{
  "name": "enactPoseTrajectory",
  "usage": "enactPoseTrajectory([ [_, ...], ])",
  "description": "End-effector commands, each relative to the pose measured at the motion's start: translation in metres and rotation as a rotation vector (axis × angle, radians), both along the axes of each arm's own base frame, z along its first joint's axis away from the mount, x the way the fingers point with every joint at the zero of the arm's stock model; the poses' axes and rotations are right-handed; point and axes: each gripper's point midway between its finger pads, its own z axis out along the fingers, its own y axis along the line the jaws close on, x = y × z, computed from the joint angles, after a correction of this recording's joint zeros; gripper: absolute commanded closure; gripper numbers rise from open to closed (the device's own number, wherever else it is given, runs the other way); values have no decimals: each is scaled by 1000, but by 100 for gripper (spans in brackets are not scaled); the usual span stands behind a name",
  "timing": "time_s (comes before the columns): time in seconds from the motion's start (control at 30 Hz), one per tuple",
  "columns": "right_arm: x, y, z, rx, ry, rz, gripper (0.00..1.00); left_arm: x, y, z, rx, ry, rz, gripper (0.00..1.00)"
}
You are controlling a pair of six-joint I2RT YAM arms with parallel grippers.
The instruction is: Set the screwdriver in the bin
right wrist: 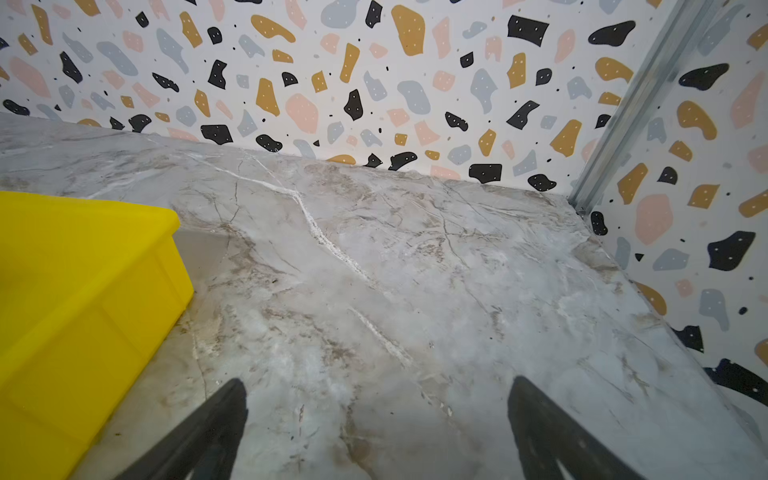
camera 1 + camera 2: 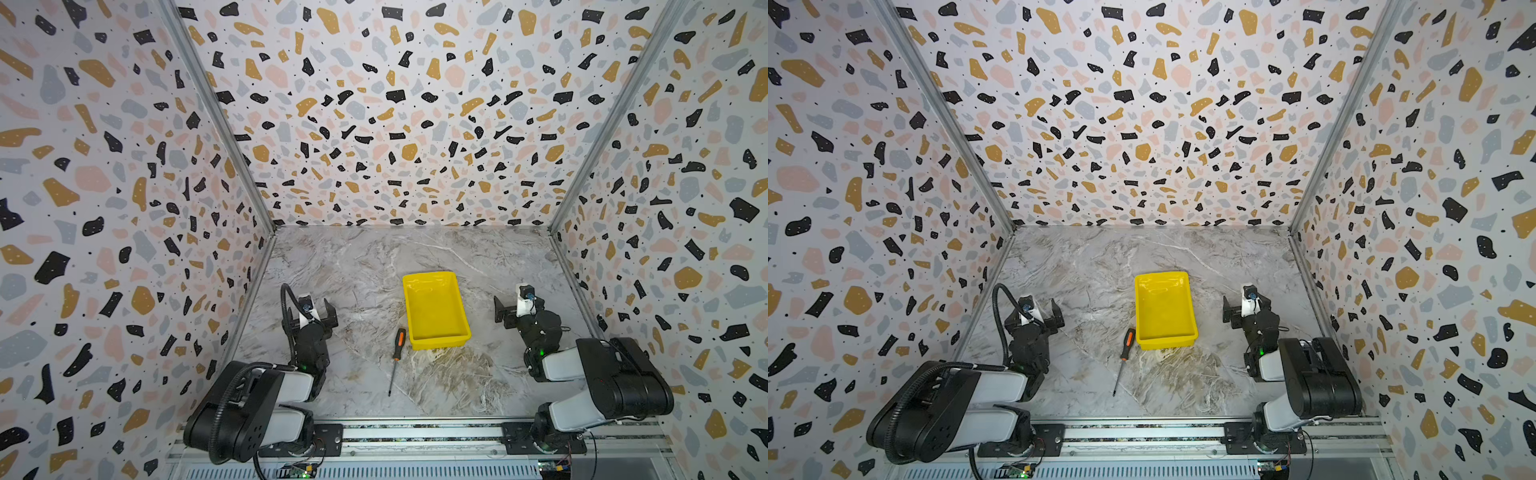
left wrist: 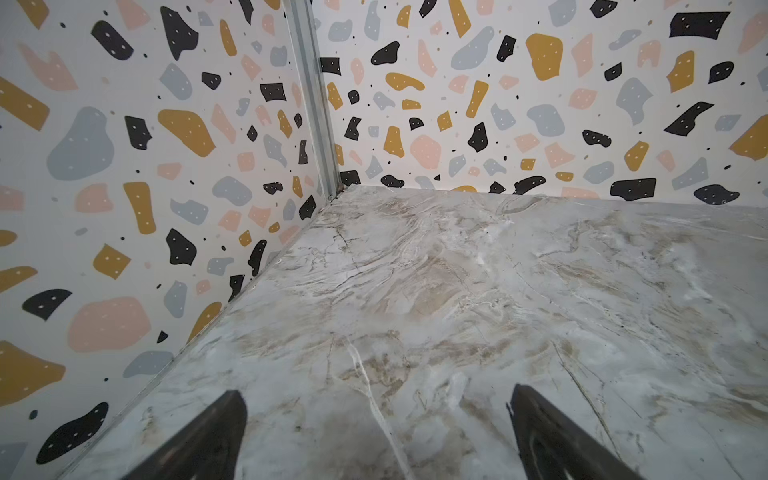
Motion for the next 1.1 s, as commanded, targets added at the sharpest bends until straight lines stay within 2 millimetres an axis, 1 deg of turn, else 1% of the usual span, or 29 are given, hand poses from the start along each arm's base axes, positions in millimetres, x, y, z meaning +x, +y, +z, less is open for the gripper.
enactPoseTrajectory([
  [0.0,3,0,12,-12,-44,-19,1,3,0,15,-24,-62,4,0],
  [1.07,-1,1,14,-26,-60,-39,1,3,0,15,-24,-61,4,0],
])
